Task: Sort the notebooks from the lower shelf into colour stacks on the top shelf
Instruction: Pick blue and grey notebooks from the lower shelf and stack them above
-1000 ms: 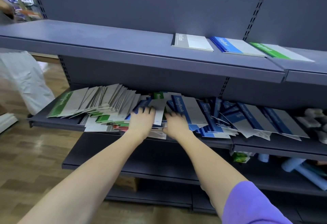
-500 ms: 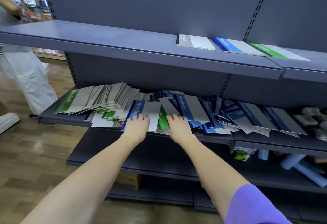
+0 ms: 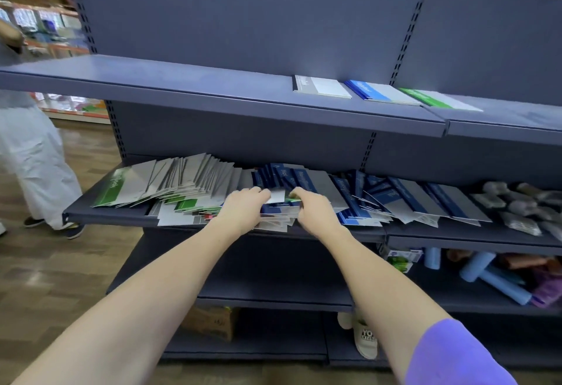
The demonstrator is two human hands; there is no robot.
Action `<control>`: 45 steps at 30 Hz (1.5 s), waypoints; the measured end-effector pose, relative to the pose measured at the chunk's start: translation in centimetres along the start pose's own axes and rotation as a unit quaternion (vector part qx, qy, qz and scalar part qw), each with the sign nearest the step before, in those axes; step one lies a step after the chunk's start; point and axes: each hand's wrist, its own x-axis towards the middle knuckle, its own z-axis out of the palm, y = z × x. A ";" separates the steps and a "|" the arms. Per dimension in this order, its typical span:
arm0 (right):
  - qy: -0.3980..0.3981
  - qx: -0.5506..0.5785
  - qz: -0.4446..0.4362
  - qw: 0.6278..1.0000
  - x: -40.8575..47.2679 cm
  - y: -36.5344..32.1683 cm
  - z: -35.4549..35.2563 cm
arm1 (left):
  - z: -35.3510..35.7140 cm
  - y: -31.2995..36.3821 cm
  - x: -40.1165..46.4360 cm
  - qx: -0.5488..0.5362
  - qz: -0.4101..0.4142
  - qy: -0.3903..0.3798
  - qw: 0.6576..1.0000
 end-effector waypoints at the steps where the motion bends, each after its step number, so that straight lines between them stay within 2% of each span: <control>1: 0.005 0.003 0.013 1.000 -0.1 0.0 -1.2 | -1.2 0.5 0.4 0.002 0.009 -0.002 1.000; 5: 0.029 -0.018 0.030 0.999 0.0 1.1 -7.4 | -6.6 3.2 2.6 0.023 0.049 0.015 0.998; 9: 0.109 -0.007 0.043 0.993 0.3 2.8 -14.5 | -12.8 6.8 5.0 0.008 0.079 0.056 0.995; 13: 0.156 0.030 0.047 0.986 0.6 3.5 -21.2 | -19.4 10.2 7.2 0.020 0.092 0.112 0.989; 16: 0.171 0.024 0.028 0.985 0.2 3.3 -24.9 | -23.0 11.5 8.7 0.015 0.089 0.136 0.987; 21: 0.202 0.026 0.058 0.977 0.1 3.5 -29.4 | -26.6 12.2 10.5 0.002 0.101 0.153 0.983; 27: 0.279 0.069 0.051 0.957 0.1 4.2 -33.1 | -28.5 13.2 11.9 -0.018 0.119 0.210 0.970; 34: 0.396 0.063 0.045 0.915 1.6 6.0 -35.9 | -29.5 14.0 14.9 -0.072 0.092 0.309 0.944; 39: 0.445 0.040 0.051 0.893 3.2 9.1 -35.6 | -27.9 15.0 17.6 -0.073 0.094 0.315 0.942; 45: 0.441 0.005 0.091 0.893 5.5 14.4 -34.3 | -25.0 16.7 21.0 -0.061 0.073 0.291 0.952</control>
